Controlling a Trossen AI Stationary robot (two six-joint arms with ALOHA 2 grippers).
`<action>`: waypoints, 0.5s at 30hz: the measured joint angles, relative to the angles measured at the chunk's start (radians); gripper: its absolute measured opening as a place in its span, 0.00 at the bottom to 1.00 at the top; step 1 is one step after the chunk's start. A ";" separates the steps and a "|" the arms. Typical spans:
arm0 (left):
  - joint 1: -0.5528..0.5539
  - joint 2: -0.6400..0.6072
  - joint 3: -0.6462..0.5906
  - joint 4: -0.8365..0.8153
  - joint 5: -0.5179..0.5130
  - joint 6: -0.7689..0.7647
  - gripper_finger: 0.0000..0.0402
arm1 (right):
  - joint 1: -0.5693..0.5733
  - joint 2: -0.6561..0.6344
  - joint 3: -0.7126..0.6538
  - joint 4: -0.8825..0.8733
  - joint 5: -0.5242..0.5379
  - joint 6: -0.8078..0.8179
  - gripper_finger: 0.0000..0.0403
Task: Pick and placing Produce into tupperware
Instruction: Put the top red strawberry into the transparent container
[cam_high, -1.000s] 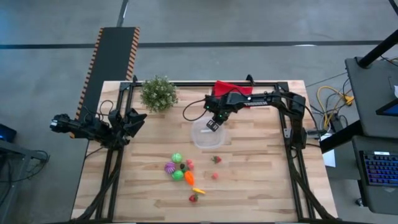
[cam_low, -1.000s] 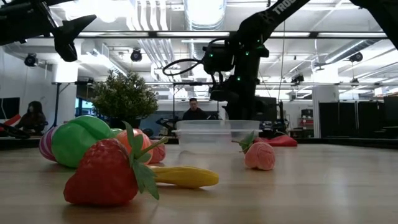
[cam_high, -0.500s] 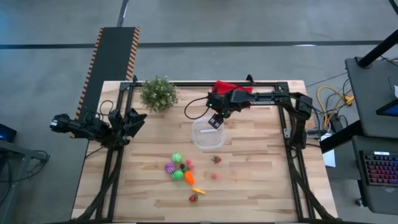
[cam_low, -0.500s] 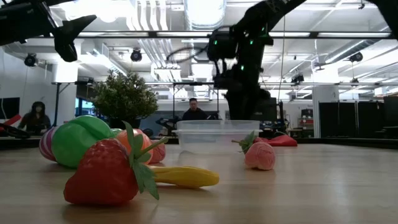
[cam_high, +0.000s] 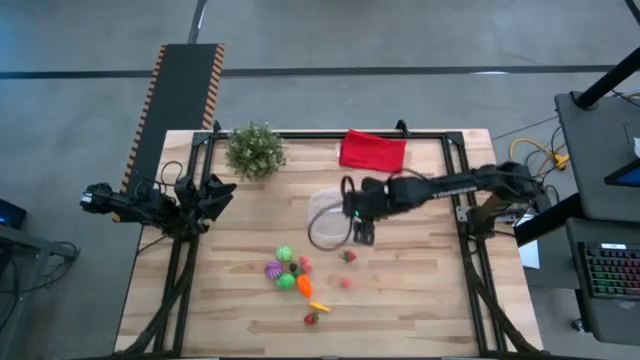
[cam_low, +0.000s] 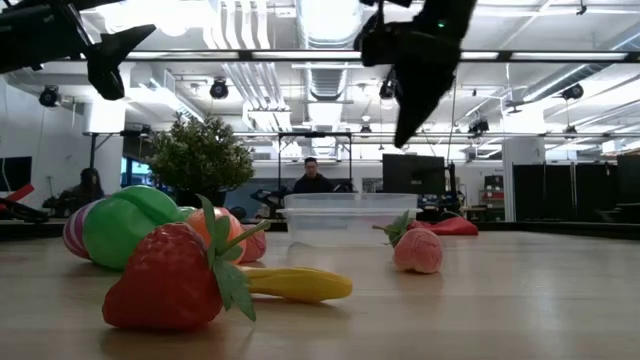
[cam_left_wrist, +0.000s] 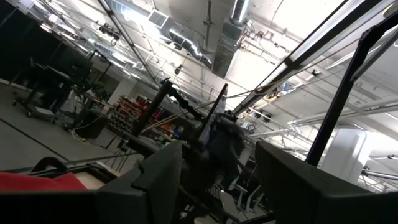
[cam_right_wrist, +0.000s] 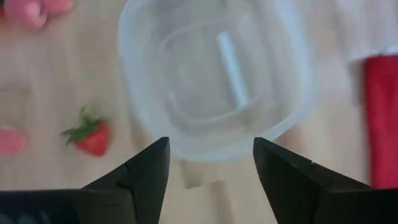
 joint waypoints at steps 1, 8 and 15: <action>0.000 0.000 0.000 -0.001 0.000 0.000 0.48 | 0.021 0.000 -0.014 0.000 0.001 0.032 0.56; 0.000 0.003 0.000 -0.020 0.001 0.000 0.48 | 0.149 0.060 -0.043 0.066 0.001 0.214 0.57; 0.000 0.008 0.000 -0.028 0.003 -0.002 0.48 | 0.240 0.128 -0.022 0.062 0.022 0.265 0.63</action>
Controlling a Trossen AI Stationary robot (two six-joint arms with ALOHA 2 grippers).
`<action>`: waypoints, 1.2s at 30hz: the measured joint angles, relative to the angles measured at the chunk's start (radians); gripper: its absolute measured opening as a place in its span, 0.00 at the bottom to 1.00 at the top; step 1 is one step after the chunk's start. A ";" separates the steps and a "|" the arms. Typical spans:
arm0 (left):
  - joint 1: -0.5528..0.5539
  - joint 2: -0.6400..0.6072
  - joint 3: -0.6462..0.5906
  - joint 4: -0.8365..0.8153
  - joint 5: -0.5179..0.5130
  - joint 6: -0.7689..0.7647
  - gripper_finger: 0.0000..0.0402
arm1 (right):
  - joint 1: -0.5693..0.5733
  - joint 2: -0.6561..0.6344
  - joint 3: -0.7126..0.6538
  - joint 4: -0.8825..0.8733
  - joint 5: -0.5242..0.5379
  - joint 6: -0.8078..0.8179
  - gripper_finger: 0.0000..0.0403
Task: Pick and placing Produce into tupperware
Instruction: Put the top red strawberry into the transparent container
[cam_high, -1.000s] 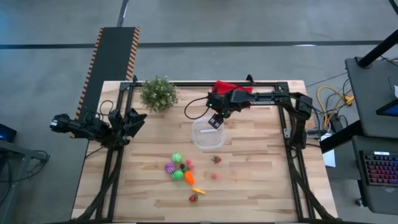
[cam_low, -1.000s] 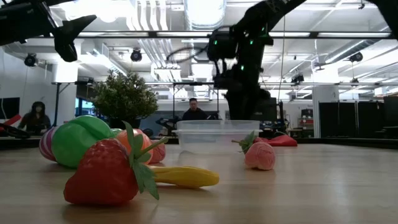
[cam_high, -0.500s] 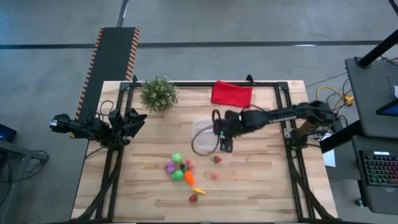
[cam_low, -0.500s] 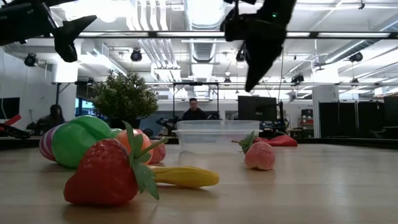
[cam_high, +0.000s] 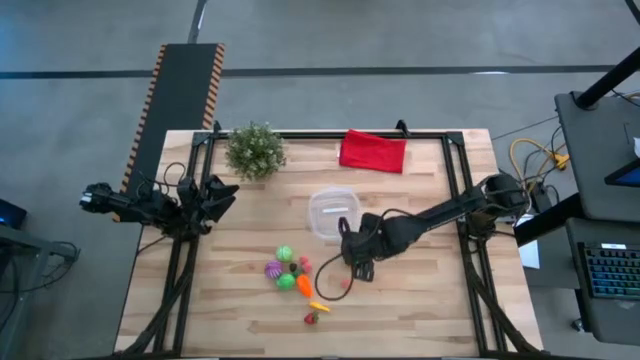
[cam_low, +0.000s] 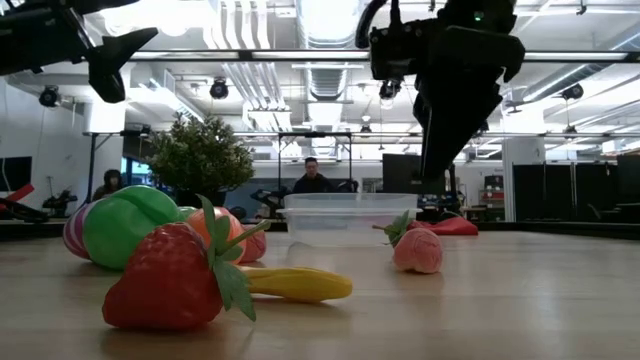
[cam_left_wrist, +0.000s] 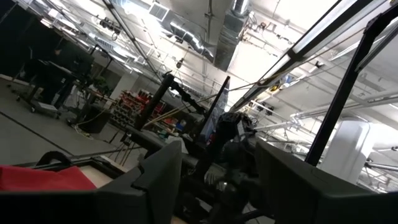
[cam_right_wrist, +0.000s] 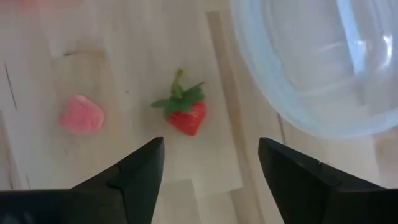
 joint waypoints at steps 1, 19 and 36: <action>0.000 0.000 0.000 -0.001 0.000 0.000 0.48 | 0.009 0.005 0.001 0.006 0.005 0.001 0.65; 0.000 -0.003 0.000 -0.026 -0.001 -0.001 0.48 | 0.029 0.182 0.037 0.078 -0.019 0.030 0.72; 0.000 -0.003 0.000 -0.024 -0.002 -0.003 0.48 | 0.011 0.223 0.064 0.059 0.087 0.063 0.56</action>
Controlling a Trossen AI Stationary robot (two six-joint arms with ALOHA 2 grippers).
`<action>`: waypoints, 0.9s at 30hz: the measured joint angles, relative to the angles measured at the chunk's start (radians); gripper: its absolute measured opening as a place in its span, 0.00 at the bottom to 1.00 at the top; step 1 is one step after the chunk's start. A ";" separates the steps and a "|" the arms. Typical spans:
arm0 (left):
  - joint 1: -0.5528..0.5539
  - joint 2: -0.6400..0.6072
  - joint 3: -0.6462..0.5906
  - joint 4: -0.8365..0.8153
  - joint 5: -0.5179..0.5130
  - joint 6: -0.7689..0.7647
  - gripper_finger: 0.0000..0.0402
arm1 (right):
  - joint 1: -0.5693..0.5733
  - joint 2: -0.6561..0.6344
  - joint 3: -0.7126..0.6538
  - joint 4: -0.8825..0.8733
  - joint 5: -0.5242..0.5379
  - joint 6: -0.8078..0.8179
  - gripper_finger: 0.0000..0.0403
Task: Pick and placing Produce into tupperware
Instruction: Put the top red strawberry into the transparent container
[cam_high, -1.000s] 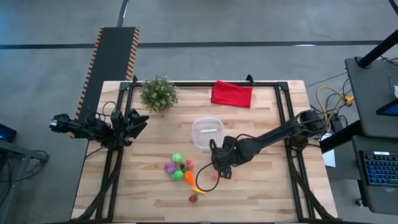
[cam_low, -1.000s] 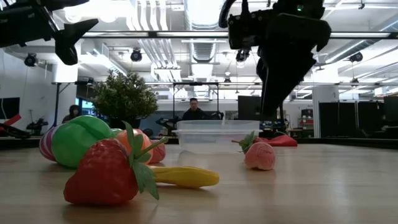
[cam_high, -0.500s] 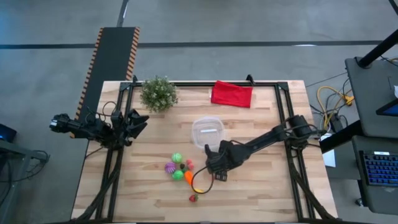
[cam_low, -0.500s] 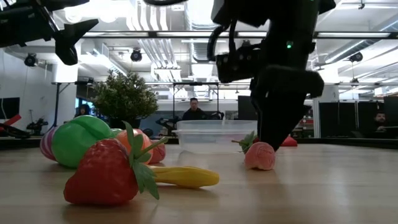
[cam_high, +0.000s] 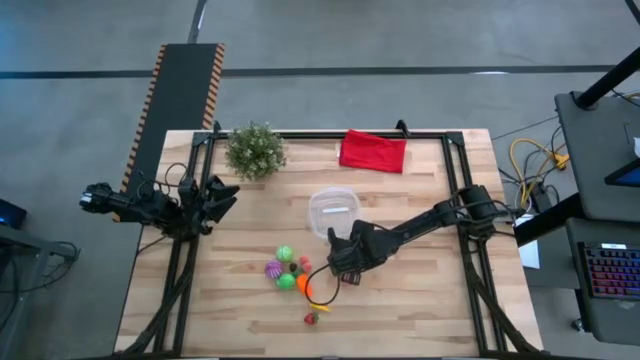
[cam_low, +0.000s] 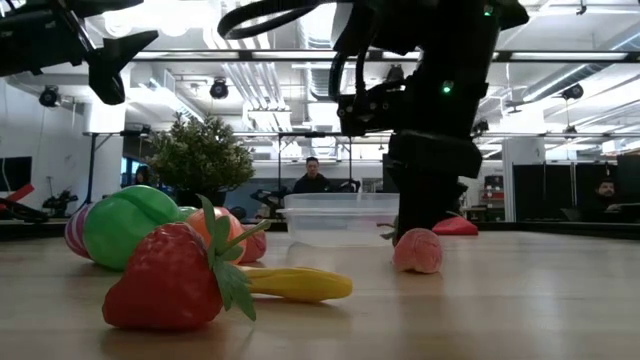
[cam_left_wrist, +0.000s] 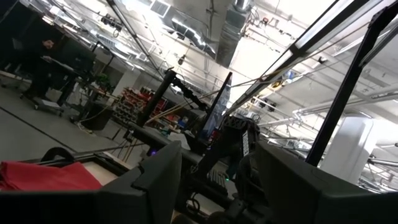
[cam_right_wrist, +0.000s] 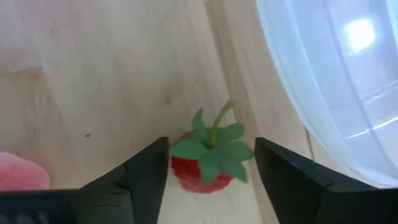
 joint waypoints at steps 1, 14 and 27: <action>0.000 0.000 0.000 0.000 0.000 0.000 0.48 | -0.002 0.000 0.000 0.000 0.000 0.000 0.54; 0.000 -0.001 0.000 0.001 0.001 0.000 0.48 | -0.017 -0.004 -0.003 -0.001 -0.062 0.018 0.33; 0.000 0.000 0.000 0.002 0.001 0.001 0.48 | -0.043 -0.167 0.110 -0.127 -0.007 0.088 0.36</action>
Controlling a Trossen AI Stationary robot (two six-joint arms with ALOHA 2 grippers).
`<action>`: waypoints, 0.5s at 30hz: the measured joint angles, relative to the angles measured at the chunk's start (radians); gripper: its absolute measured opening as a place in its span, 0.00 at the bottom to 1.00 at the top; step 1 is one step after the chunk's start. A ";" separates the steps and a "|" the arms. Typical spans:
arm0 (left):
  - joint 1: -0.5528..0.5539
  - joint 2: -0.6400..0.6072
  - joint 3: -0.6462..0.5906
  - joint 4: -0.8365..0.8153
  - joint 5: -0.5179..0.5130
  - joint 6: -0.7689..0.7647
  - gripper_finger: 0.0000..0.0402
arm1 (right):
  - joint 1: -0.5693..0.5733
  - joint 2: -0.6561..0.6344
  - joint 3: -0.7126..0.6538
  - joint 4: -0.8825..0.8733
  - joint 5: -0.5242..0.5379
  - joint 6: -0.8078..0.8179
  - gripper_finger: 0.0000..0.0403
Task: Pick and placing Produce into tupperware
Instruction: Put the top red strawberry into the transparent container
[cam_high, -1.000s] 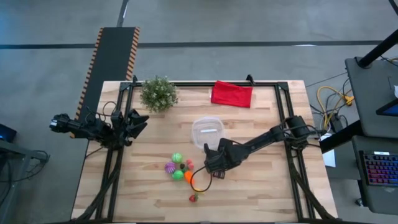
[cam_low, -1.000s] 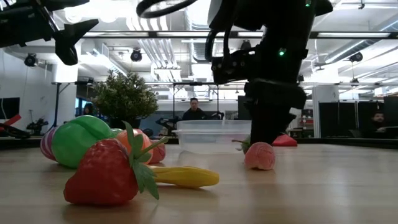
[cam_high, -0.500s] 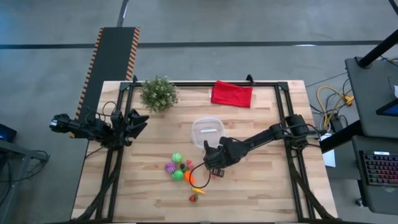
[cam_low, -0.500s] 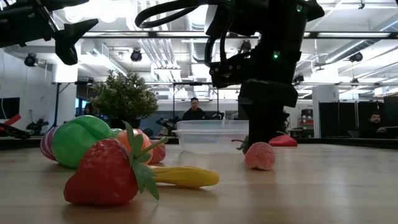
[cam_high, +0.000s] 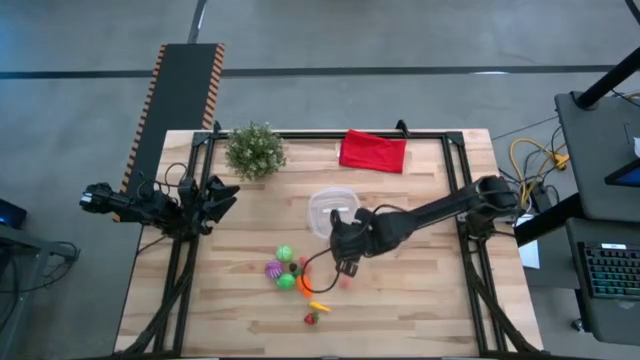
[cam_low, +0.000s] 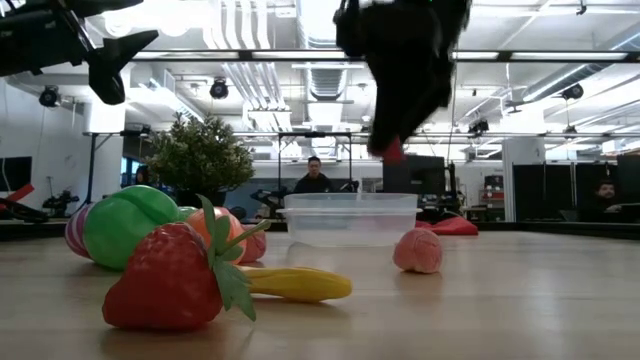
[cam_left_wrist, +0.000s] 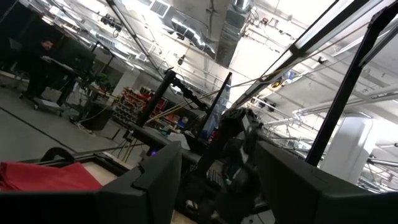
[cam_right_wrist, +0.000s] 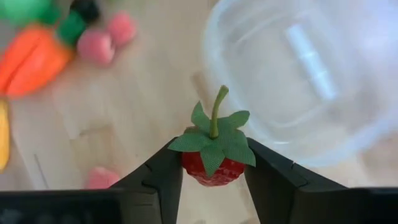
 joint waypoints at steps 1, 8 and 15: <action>0.000 0.000 0.000 0.000 0.000 0.000 0.48 | -0.010 -0.009 0.010 -0.018 0.025 0.009 0.36; 0.000 0.000 0.000 0.000 0.000 0.001 0.48 | -0.172 -0.006 0.013 -0.032 -0.002 0.012 0.36; 0.000 0.000 0.000 0.000 -0.001 0.000 0.48 | -0.317 0.032 -0.002 -0.044 -0.152 0.008 0.38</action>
